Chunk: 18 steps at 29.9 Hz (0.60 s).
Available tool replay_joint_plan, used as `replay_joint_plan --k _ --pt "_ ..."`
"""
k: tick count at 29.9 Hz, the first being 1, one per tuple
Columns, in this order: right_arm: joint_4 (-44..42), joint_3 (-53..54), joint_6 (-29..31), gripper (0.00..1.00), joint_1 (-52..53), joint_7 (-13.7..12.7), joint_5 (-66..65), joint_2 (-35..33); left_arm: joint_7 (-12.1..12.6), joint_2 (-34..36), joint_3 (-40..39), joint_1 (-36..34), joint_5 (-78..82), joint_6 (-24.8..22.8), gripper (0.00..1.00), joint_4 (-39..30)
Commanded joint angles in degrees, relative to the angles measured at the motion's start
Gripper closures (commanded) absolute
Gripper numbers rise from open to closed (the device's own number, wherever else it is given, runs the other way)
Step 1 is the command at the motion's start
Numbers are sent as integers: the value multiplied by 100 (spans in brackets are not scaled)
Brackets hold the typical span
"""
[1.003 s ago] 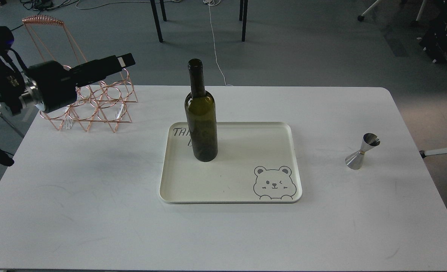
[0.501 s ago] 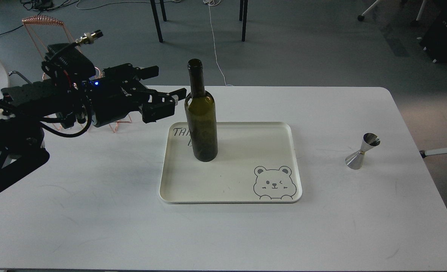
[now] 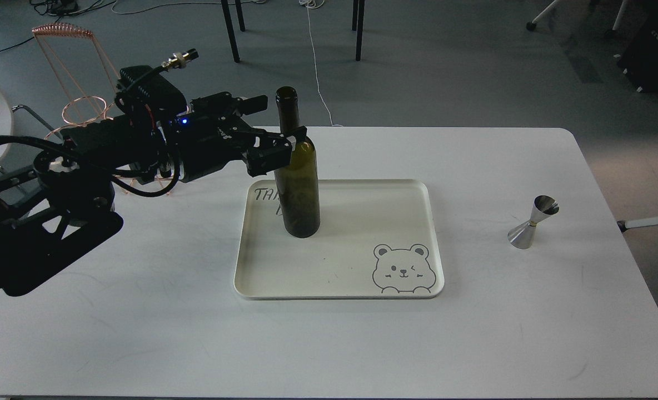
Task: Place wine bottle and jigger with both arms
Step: 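Reach the left gripper to the wine bottle neck and grasp it, then lift the wine bottle with the left gripper toward the copper rack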
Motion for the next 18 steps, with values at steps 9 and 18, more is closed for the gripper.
replay_joint_plan --k 9,18 --pt "-8 79 192 4 33 -121 17 2 14 -249 5 -41 5 17 55 359" --pt "1 88 183 4 24 -121 8 11 22 -206 -30 -111 -38 17 78 350"
